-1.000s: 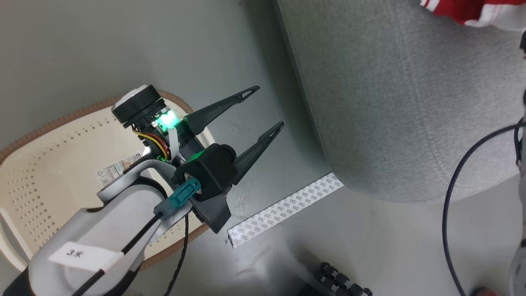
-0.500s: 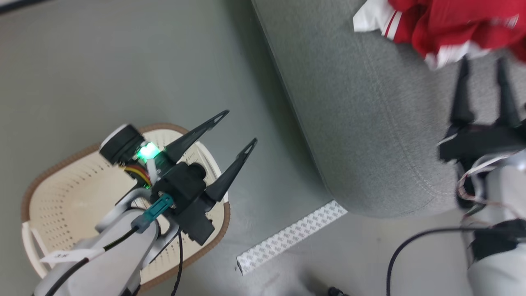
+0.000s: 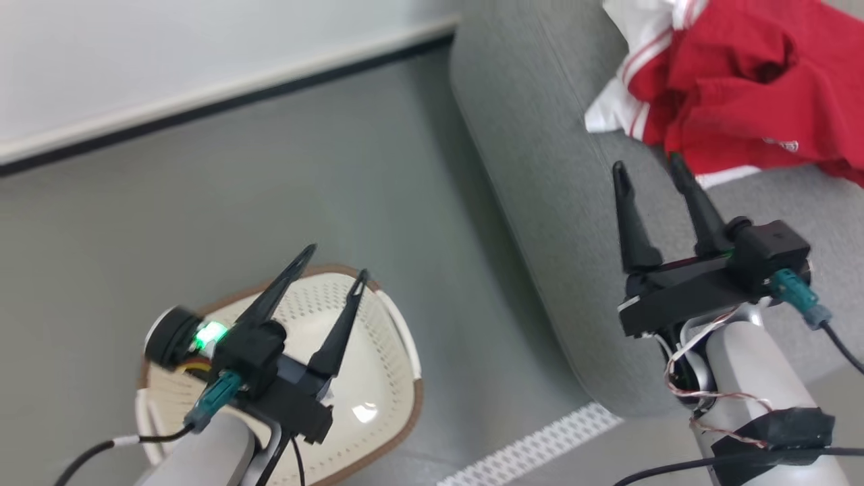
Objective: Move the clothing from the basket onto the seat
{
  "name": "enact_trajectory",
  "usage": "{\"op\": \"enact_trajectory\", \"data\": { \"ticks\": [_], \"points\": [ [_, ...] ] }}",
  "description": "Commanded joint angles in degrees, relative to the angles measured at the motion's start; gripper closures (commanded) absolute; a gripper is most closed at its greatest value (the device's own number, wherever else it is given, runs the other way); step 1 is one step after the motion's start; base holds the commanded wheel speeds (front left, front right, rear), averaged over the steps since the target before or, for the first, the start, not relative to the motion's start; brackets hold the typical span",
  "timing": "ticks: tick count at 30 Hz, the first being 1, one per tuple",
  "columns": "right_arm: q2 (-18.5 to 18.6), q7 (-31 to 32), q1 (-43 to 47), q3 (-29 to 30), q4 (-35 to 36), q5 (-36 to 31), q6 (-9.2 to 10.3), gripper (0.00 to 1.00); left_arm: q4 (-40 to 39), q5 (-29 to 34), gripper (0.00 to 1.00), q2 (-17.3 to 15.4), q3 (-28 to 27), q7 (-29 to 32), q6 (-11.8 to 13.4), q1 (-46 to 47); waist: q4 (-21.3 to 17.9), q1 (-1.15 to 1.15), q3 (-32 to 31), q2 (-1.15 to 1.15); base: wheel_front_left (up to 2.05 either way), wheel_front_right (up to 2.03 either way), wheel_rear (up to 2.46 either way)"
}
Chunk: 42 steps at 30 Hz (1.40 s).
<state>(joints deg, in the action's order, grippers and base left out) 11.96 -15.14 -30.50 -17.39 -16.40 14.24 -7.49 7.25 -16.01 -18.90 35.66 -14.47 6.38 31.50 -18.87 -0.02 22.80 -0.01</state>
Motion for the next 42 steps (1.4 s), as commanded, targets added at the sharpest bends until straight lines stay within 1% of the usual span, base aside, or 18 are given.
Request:
{"op": "enact_trajectory", "data": {
  "ticks": [1,7,12,18,23,28,31,36,40,42],
  "points": [
    [0.4,0.0,1.2,-1.3,0.0,0.8,0.0,0.0,0.4,-1.2,0.0,0.4,-1.0,-0.4,1.0,-2.3,5.9,0.02,-6.1,0.01,0.0,0.0,0.0],
    [1.1,0.0,3.3,-5.0,-0.2,1.5,0.0,0.0,-0.6,-2.9,0.0,1.6,-6.4,-0.7,4.8,-8.4,10.6,0.02,-11.4,0.01,0.0,0.0,0.0],
    [1.3,0.0,5.7,-5.8,0.4,2.6,0.0,0.0,-2.9,-3.9,0.0,2.3,-12.5,-0.8,6.9,-15.5,13.2,0.02,-16.0,0.01,0.0,0.0,0.0],
    [1.1,0.0,11.9,-4.3,3.7,1.8,0.0,0.0,-6.1,-3.8,0.0,3.8,-19.3,-0.8,7.9,-24.2,15.9,0.02,-20.6,0.01,0.0,0.0,0.0],
    [0.5,0.0,18.0,-2.4,6.5,0.4,0.0,0.0,-10.5,-0.1,0.0,5.3,-24.2,-0.8,8.8,-30.4,18.0,0.02,-23.0,0.01,0.0,0.0,0.0],
    [0.5,0.0,22.1,-1.6,7.9,-0.9,0.0,0.0,-13.3,2.7,0.0,6.3,-27.1,-0.7,7.8,-34.1,19.0,0.02,-24.2,0.01,0.0,0.0,0.0],
    [0.0,0.0,24.7,-0.7,8.9,-1.7,0.0,0.0,-15.6,4.2,0.0,8.0,-29.2,-0.7,6.7,-36.5,19.3,0.02,-25.0,0.01,0.0,0.0,0.0],
    [-0.5,0.0,28.1,0.3,10.2,-3.0,0.0,0.0,-15.7,6.6,0.0,9.5,-31.8,-0.7,3.3,-40.2,19.0,0.02,-25.9,0.01,0.0,0.0,0.0],
    [-0.3,0.0,30.0,-0.9,10.6,-3.4,0.0,0.0,-14.8,8.0,0.0,10.3,-32.5,-0.7,0.8,-42.7,18.3,0.02,-26.6,0.01,0.0,0.0,0.0],
    [-0.2,0.0,30.6,-1.8,10.4,-2.4,0.0,0.0,-13.9,9.5,0.0,10.0,-32.4,-0.7,-0.3,-43.4,18.1,0.02,-26.8,0.01,0.0,0.0,0.0]
  ]
}}
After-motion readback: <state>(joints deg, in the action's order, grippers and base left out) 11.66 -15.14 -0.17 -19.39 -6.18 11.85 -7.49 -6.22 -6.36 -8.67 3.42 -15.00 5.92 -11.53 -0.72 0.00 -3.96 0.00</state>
